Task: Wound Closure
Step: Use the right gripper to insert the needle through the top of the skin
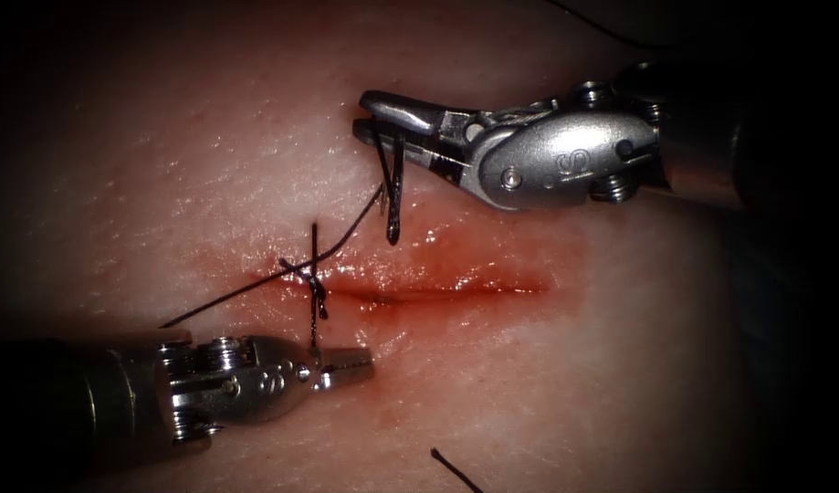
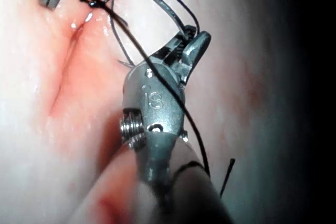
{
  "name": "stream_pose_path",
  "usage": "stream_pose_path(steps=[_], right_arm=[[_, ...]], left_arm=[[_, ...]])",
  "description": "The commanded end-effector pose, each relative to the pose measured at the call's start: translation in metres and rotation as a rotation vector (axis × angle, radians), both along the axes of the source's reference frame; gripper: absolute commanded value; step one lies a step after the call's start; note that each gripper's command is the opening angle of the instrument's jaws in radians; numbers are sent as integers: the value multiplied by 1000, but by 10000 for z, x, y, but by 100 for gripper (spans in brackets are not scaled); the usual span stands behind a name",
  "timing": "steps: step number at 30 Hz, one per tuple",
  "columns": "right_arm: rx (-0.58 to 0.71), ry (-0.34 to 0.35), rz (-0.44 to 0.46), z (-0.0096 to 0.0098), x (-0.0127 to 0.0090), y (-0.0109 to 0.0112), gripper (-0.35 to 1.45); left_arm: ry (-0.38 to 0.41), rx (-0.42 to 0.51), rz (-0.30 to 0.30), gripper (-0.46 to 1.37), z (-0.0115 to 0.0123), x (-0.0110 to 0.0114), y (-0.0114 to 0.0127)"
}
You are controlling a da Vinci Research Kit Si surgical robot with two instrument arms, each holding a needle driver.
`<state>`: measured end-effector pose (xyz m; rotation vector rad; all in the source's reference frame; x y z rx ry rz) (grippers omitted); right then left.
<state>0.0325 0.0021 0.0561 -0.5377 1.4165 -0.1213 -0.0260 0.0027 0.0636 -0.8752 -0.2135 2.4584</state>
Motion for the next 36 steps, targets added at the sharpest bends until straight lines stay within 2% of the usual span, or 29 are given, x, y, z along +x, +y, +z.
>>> stream_pose_path(steps=[1,9,23,27,29,36], right_arm=[[-4,4,6,1,1,-2,-35],[-110,-12,-9,5,1,-20,-35],[-210,12,-32,25,-1,-78,-35],[-225,19,-37,33,-1,-92,-35],[-235,1,-38,41,-1,-99,-35],[-200,-19,-18,61,-9,-110,-35]], left_arm=[[-4,7,5,-35,0,0,0],[-4,7,5,-35,-1,1,0],[-6,14,6,-35,0,4,3],[-7,14,7,-35,1,5,3],[-9,12,5,-35,1,5,3],[-10,16,3,-35,1,8,2]])
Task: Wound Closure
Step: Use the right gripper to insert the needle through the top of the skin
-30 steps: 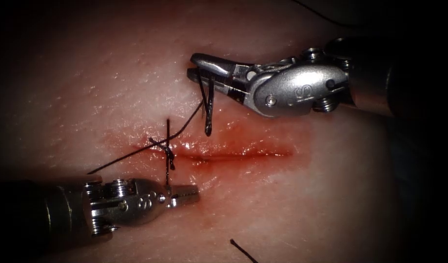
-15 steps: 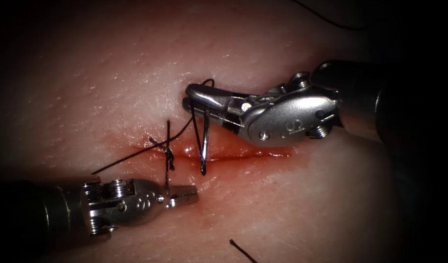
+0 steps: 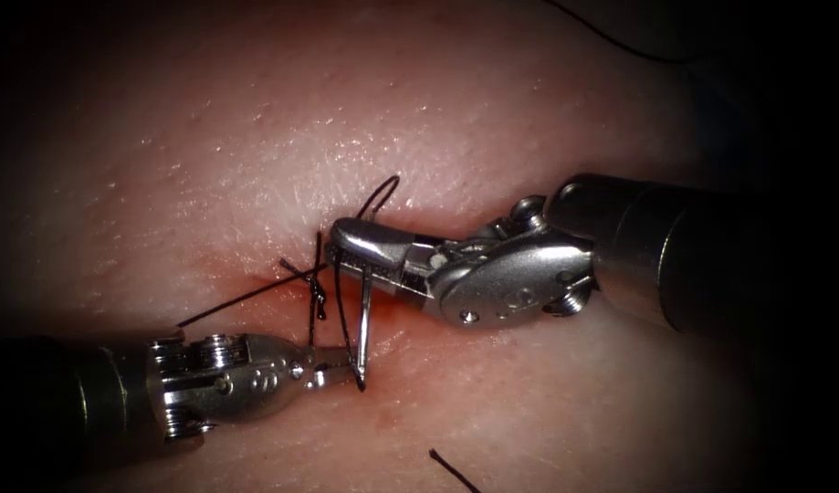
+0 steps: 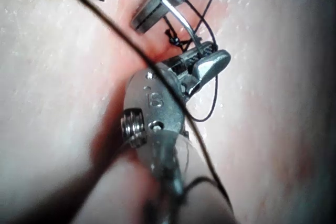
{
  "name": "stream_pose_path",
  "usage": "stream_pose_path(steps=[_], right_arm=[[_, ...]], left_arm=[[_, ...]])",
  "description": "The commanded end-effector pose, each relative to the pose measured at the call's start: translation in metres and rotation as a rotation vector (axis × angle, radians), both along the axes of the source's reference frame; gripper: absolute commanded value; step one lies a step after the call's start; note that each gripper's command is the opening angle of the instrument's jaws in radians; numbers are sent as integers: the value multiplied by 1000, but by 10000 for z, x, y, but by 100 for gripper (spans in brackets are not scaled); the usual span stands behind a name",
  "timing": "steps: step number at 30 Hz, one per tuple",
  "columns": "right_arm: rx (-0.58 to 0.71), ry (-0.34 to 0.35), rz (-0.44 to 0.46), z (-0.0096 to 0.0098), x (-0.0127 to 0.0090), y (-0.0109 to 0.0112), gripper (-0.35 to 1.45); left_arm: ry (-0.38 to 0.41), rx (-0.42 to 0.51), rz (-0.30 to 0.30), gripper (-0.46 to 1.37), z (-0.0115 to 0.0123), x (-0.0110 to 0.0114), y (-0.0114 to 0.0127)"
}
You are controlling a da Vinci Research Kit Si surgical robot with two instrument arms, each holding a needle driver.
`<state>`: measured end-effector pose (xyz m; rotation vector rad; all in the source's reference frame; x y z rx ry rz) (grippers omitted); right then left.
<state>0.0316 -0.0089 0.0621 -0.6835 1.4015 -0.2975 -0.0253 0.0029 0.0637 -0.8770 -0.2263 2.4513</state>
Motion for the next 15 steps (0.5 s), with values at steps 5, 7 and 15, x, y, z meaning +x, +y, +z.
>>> stream_pose_path(steps=[5,7,15], right_arm=[[56,-8,41,17,-10,-5,-35],[70,-9,48,21,-12,-7,-35],[118,-21,44,37,-6,-16,-35]], left_arm=[[-5,6,5,-35,-1,1,0],[-5,6,5,-35,-1,2,-1],[-6,6,6,-35,-1,2,-1]])
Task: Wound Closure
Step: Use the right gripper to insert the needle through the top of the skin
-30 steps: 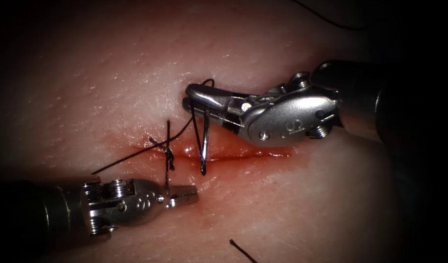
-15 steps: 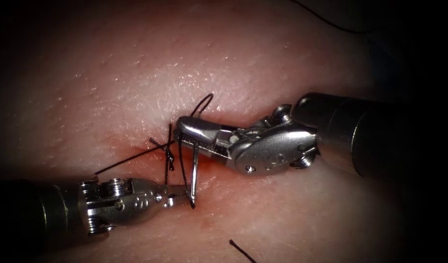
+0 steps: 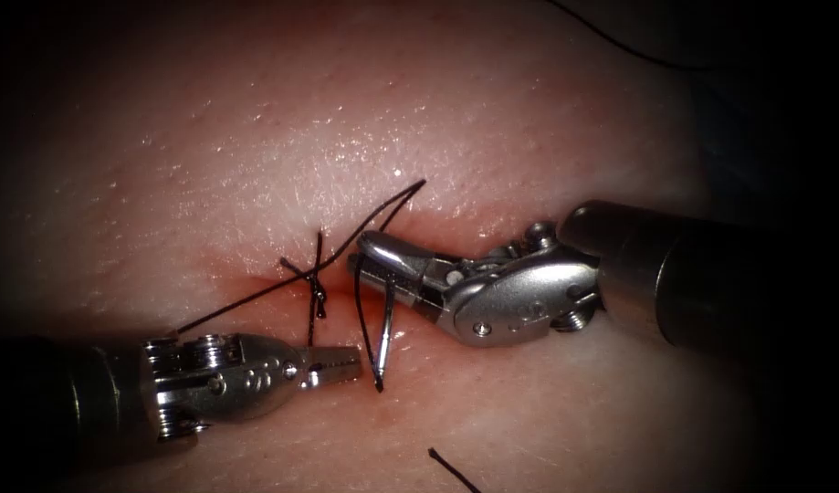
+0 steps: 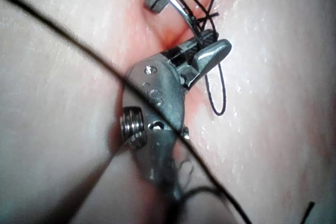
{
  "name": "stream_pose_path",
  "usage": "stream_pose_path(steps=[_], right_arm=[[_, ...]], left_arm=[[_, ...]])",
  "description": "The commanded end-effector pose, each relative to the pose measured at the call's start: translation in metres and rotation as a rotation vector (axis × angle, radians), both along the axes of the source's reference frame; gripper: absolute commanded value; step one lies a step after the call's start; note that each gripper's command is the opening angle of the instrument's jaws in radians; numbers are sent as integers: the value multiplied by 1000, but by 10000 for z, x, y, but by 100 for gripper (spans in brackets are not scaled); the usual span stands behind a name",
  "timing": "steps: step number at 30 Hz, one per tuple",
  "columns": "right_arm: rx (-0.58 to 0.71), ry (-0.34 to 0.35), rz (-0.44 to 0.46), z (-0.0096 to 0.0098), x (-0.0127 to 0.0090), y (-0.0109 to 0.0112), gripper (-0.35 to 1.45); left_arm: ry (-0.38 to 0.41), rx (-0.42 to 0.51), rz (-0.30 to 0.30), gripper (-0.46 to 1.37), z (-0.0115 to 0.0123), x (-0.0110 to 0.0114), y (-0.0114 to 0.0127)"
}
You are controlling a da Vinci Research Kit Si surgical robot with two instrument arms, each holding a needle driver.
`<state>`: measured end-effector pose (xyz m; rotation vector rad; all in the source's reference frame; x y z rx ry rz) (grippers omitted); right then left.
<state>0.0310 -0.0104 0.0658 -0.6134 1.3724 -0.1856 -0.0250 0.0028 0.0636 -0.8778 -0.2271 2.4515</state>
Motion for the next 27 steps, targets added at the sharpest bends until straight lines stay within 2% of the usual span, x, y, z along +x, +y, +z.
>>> stream_pose_path(steps=[1,5,8,14,18,22,27], right_arm=[[1,-7,-3,1,2,-1,-35],[8,-10,-5,3,5,1,-35],[18,-5,2,-8,4,9,-35],[15,13,4,-60,4,51,-35],[7,20,0,-79,3,72,-35],[18,37,0,-88,3,86,-35],[25,37,4,-91,4,96,-35]], left_arm=[[-5,6,5,-35,0,-1,0],[-6,4,2,-35,1,-3,2],[-10,1,-1,-33,3,-4,3],[-33,-7,-19,-34,17,-3,11],[-36,-5,-25,-35,23,-5,13],[-40,-3,-32,-35,34,-6,13],[-41,6,-41,-35,54,-4,8]])
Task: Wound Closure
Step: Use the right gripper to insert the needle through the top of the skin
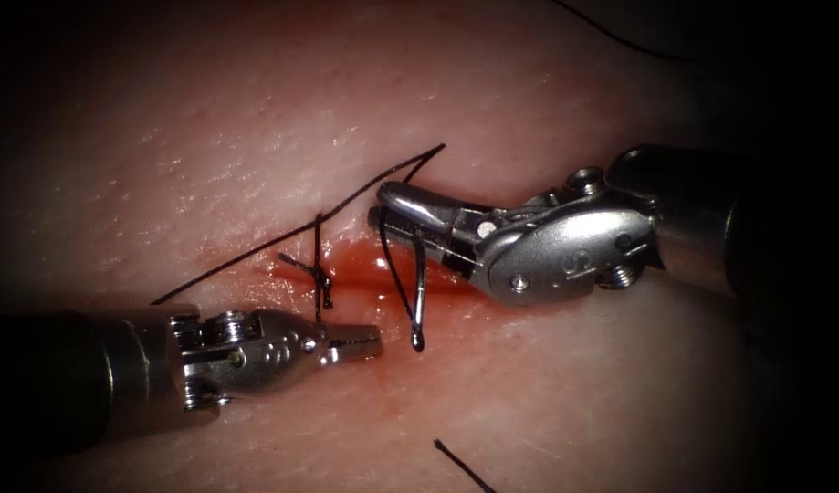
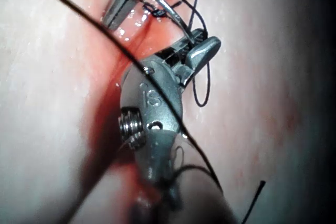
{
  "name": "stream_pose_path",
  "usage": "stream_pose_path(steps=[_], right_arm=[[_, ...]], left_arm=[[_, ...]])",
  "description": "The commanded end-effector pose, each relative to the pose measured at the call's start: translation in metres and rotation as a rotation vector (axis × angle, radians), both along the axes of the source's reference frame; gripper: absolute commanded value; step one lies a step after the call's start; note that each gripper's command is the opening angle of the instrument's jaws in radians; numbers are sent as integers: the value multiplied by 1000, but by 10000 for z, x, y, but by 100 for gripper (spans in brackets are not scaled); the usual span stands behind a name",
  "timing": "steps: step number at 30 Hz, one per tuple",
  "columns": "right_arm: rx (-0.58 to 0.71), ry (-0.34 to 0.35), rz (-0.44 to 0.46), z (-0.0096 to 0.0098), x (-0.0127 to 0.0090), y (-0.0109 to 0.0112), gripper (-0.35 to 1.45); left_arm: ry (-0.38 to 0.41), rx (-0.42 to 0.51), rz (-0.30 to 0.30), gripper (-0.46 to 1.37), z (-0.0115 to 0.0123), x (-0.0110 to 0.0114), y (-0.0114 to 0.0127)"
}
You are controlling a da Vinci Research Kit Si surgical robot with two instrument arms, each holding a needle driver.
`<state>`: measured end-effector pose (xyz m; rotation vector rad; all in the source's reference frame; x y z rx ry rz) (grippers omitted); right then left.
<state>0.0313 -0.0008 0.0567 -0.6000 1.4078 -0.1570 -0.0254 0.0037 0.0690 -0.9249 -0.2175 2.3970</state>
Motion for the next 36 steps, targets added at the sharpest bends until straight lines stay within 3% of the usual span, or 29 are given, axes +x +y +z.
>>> stream_pose_path(steps=[1,13,24,36], right_arm=[[2,0,3,1,0,1,-35],[298,71,41,2,2,42,-35],[646,124,168,17,10,68,-35],[899,103,194,26,16,80,-35]], left_arm=[[-1,7,2,-35,3,0,-2],[8,22,9,-35,13,16,-26],[4,26,13,-35,11,29,-30],[3,23,15,-35,14,31,-34]])
